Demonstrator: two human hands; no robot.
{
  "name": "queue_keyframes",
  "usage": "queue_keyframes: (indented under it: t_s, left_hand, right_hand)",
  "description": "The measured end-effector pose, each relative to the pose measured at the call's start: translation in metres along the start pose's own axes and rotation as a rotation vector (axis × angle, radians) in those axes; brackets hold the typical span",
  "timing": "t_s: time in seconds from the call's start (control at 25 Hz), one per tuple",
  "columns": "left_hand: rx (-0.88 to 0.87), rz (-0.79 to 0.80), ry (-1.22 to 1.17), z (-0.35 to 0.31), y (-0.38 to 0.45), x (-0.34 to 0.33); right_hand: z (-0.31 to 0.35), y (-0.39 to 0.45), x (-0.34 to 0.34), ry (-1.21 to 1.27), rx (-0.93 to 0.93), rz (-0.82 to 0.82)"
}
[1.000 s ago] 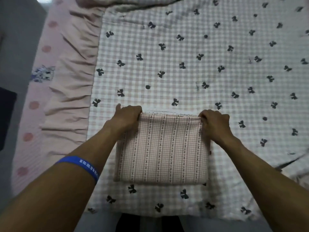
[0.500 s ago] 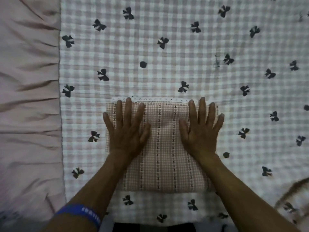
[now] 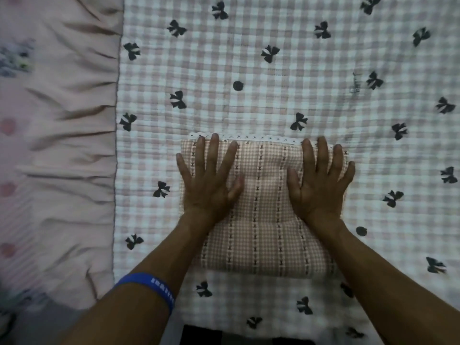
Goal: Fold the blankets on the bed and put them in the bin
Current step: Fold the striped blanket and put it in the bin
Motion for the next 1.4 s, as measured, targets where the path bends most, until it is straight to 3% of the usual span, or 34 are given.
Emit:
queue_keyframes:
  t_s: [0.16,0.32,0.44,0.56,0.64,0.76,0.92,1.2,1.4]
  left_hand:
    - [0.082,0.009,-0.044,0.001,-0.039,0.030]
    - [0.182,0.160,-0.108,0.009,-0.143,0.025]
    - [0.335,0.312,-0.220,0.033,-0.166,0.004]
    - [0.278,0.285,-0.202,0.028,-0.158,0.015]
    - [0.258,0.268,-0.210,0.026,-0.140,0.025]
    - [0.335,0.338,-0.402,0.037,-0.114,0.033]
    - [0.340,0.320,-0.453,0.042,-0.125,0.062]
    - [0.620,0.187,-0.641,0.128,-0.262,0.159]
    - [0.864,0.068,-0.585,0.286,-0.379,0.240]
  right_hand:
    - [0.020,-0.034,0.035,0.078,-0.076,-0.073]
    - [0.024,-0.148,0.033,-0.022,0.165,-0.022]
    - [-0.026,-0.153,0.028,0.060,-0.076,0.109]
    - [-0.037,-0.145,0.030,0.225,-0.304,0.244]
    - [-0.030,-0.131,0.043,0.303,-0.337,0.230]
    - [-0.017,-0.106,0.069,0.516,-0.456,0.187]
    - [0.011,-0.111,0.104,0.407,-0.333,0.069]
    - [0.160,-0.150,0.206,0.398,0.052,-0.016]
    - [0.363,-0.189,0.246,0.497,0.251,0.114]
Point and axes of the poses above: each hand's wrist, its own y-axis towards the middle knuckle, its own x-axis out of the back of the hand, z = x × y, the point moved 4 cm from there along y, towards the middle knuckle, and after that the axes turned 10 degrees about y, right-handed, at the moved point
